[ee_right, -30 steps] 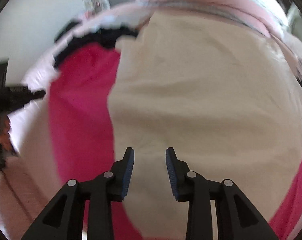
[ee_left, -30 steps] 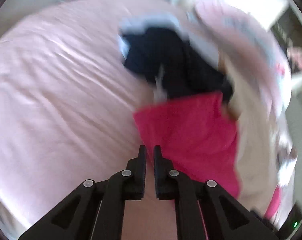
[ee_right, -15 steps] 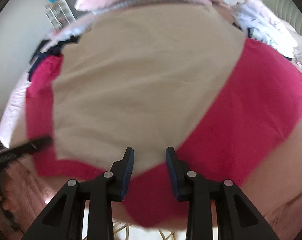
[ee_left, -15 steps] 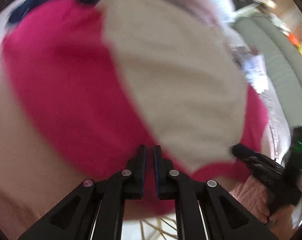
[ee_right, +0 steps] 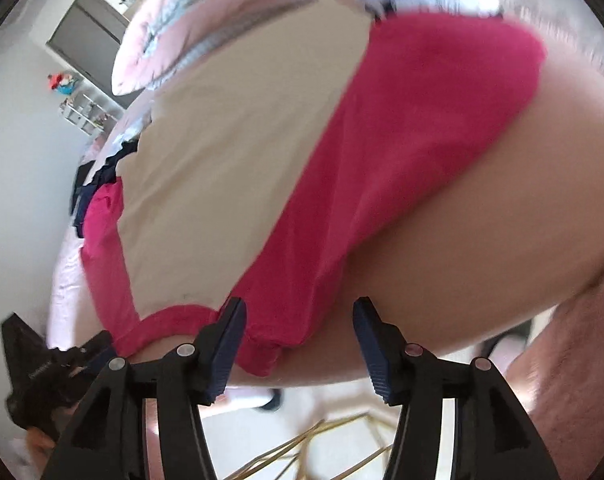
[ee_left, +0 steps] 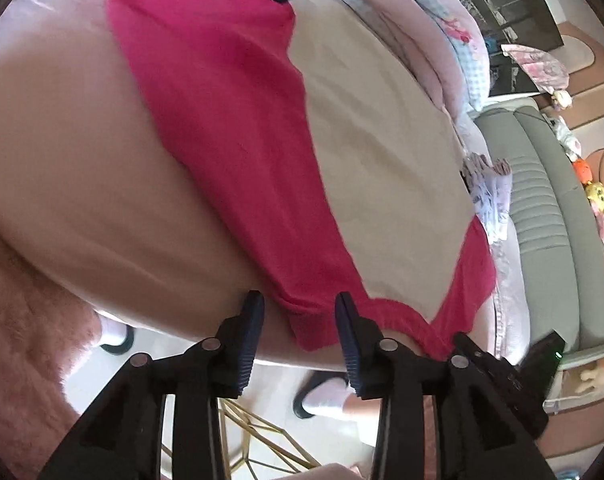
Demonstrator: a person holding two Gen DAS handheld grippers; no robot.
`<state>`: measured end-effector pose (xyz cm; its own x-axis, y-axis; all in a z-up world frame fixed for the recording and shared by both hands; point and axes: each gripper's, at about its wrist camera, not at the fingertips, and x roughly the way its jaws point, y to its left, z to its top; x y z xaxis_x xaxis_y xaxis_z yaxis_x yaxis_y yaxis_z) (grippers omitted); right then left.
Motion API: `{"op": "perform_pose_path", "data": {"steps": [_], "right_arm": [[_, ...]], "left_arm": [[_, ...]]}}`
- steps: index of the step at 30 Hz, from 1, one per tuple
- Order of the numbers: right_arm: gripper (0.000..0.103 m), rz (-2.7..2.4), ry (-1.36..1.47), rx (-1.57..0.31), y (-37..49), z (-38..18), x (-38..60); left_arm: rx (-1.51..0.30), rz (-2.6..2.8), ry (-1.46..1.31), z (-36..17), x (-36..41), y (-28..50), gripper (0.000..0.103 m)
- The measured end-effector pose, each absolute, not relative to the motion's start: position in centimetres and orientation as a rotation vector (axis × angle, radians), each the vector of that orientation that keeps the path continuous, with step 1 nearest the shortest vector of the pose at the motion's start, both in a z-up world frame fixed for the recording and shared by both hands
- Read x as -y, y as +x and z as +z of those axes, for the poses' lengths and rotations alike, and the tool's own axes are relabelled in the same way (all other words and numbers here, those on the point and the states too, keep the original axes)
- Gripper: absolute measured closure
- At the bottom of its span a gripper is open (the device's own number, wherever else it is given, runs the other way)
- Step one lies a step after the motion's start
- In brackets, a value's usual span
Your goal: Fold clothes
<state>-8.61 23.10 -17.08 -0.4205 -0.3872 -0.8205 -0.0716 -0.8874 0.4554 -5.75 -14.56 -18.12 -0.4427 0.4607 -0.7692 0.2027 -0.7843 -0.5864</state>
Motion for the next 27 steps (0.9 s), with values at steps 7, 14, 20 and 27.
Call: {"op": "perform_pose_path", "data": {"steps": [7,14,20,27], "right_arm": [[0.050,-2.439,1.492,0.612,-11.3,-17.9,-21.1],[0.078,-2.332,1.485,0.706,-10.0,-17.9,-23.2],[0.077,-2.326,1.474,0.737,-11.1,-18.9,-23.3],[0.094,-2.346,1.442,0.662,-10.2,-17.9,-23.0]], "left_arm": [[1.101,2.307,-1.504,-19.4,14.2,-7.5,0.070],[1.260,2.279,-1.456,-19.8,14.5,-5.6,0.070],[1.332,2.319,-1.360,-20.3,15.3,-6.2,0.070],[1.249,2.288,-1.375,-19.3,15.1,-5.5,0.076]]}}
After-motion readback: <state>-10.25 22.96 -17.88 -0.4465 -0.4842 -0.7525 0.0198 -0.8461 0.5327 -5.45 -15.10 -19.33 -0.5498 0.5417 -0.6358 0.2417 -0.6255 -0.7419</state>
